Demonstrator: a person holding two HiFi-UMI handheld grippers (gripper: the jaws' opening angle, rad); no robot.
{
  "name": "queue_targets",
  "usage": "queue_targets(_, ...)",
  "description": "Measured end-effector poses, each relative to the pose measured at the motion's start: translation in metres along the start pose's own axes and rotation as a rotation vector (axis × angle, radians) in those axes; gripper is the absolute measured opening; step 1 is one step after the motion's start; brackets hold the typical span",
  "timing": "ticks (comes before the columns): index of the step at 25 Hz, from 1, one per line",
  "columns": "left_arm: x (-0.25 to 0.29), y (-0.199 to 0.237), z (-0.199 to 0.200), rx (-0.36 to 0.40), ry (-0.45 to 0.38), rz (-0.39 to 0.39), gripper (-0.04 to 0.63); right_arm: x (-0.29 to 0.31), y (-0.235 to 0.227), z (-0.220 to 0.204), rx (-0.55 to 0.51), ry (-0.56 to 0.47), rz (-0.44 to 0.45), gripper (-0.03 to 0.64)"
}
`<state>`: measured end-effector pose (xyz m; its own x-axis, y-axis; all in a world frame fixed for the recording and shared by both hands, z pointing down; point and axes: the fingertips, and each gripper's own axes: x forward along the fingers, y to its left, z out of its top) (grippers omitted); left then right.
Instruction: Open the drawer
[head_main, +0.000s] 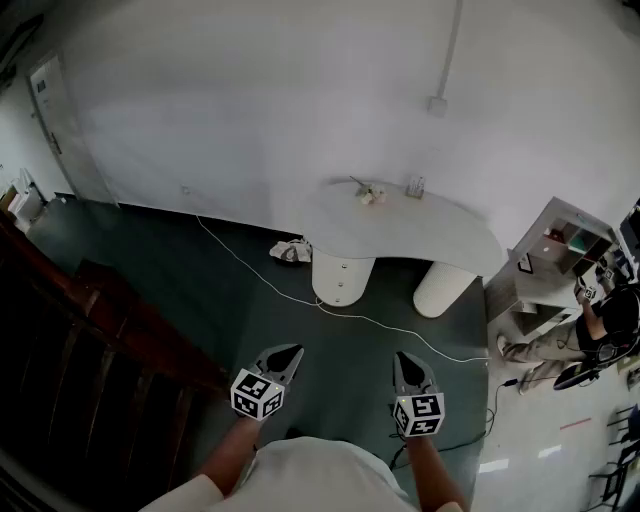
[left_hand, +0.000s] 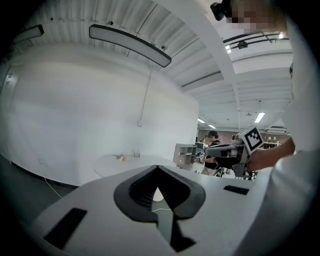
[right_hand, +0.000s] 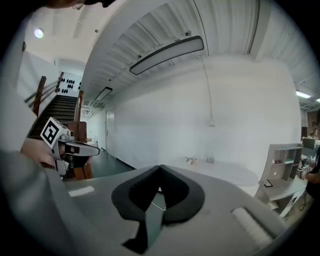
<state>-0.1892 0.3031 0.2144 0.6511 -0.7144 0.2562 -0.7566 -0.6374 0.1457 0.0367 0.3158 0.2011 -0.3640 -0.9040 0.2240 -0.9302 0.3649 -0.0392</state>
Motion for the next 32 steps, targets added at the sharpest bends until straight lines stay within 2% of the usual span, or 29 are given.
queue_targets(20,-0.009,0.006,-0.004,0.005,0.007,-0.011,0.005,0.005,0.01,0.0,0.009,0.009,-0.008,0.011)
queue_targets(32,-0.03,0.027,-0.026,0.005,0.041,-0.048,0.005,0.019,0.054,-0.012,0.006,0.027,-0.005,0.011)
